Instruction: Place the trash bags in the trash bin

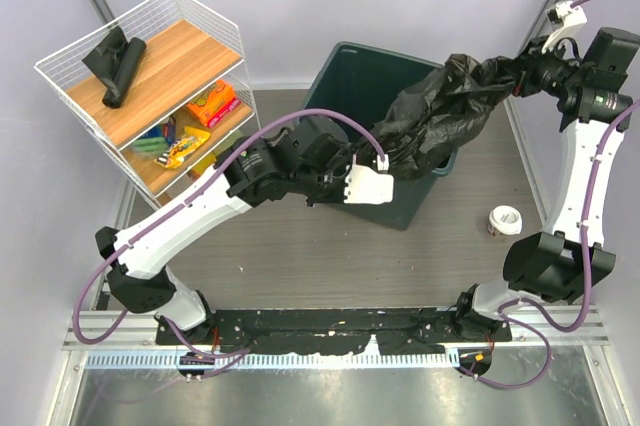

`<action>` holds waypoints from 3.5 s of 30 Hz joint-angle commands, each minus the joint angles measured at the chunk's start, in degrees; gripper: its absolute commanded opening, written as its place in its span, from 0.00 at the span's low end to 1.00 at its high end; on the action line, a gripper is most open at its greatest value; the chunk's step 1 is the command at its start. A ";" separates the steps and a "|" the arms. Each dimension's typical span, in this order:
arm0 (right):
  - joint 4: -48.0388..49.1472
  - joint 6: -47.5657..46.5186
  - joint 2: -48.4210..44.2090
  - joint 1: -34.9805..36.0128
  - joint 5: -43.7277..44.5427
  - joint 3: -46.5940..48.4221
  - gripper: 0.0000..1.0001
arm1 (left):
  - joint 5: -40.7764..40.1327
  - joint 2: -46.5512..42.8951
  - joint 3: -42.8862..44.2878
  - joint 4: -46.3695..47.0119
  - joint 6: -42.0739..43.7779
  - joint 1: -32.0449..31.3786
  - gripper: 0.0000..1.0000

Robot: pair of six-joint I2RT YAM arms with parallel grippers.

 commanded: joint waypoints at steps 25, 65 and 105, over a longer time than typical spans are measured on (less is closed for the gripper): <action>8.28 -8.91 0.16 -0.96 13.29 -1.56 0.41 | 8.12 -2.20 4.89 -4.83 -1.96 -1.63 0.02; -9.92 -3.28 -11.08 -0.61 2.22 0.75 0.70 | -0.67 2.90 9.47 1.69 -5.12 -5.85 0.00; -9.66 -20.07 -15.49 -0.87 22.16 -21.59 0.01 | -8.05 -2.55 -11.01 5.90 -5.04 -6.20 0.00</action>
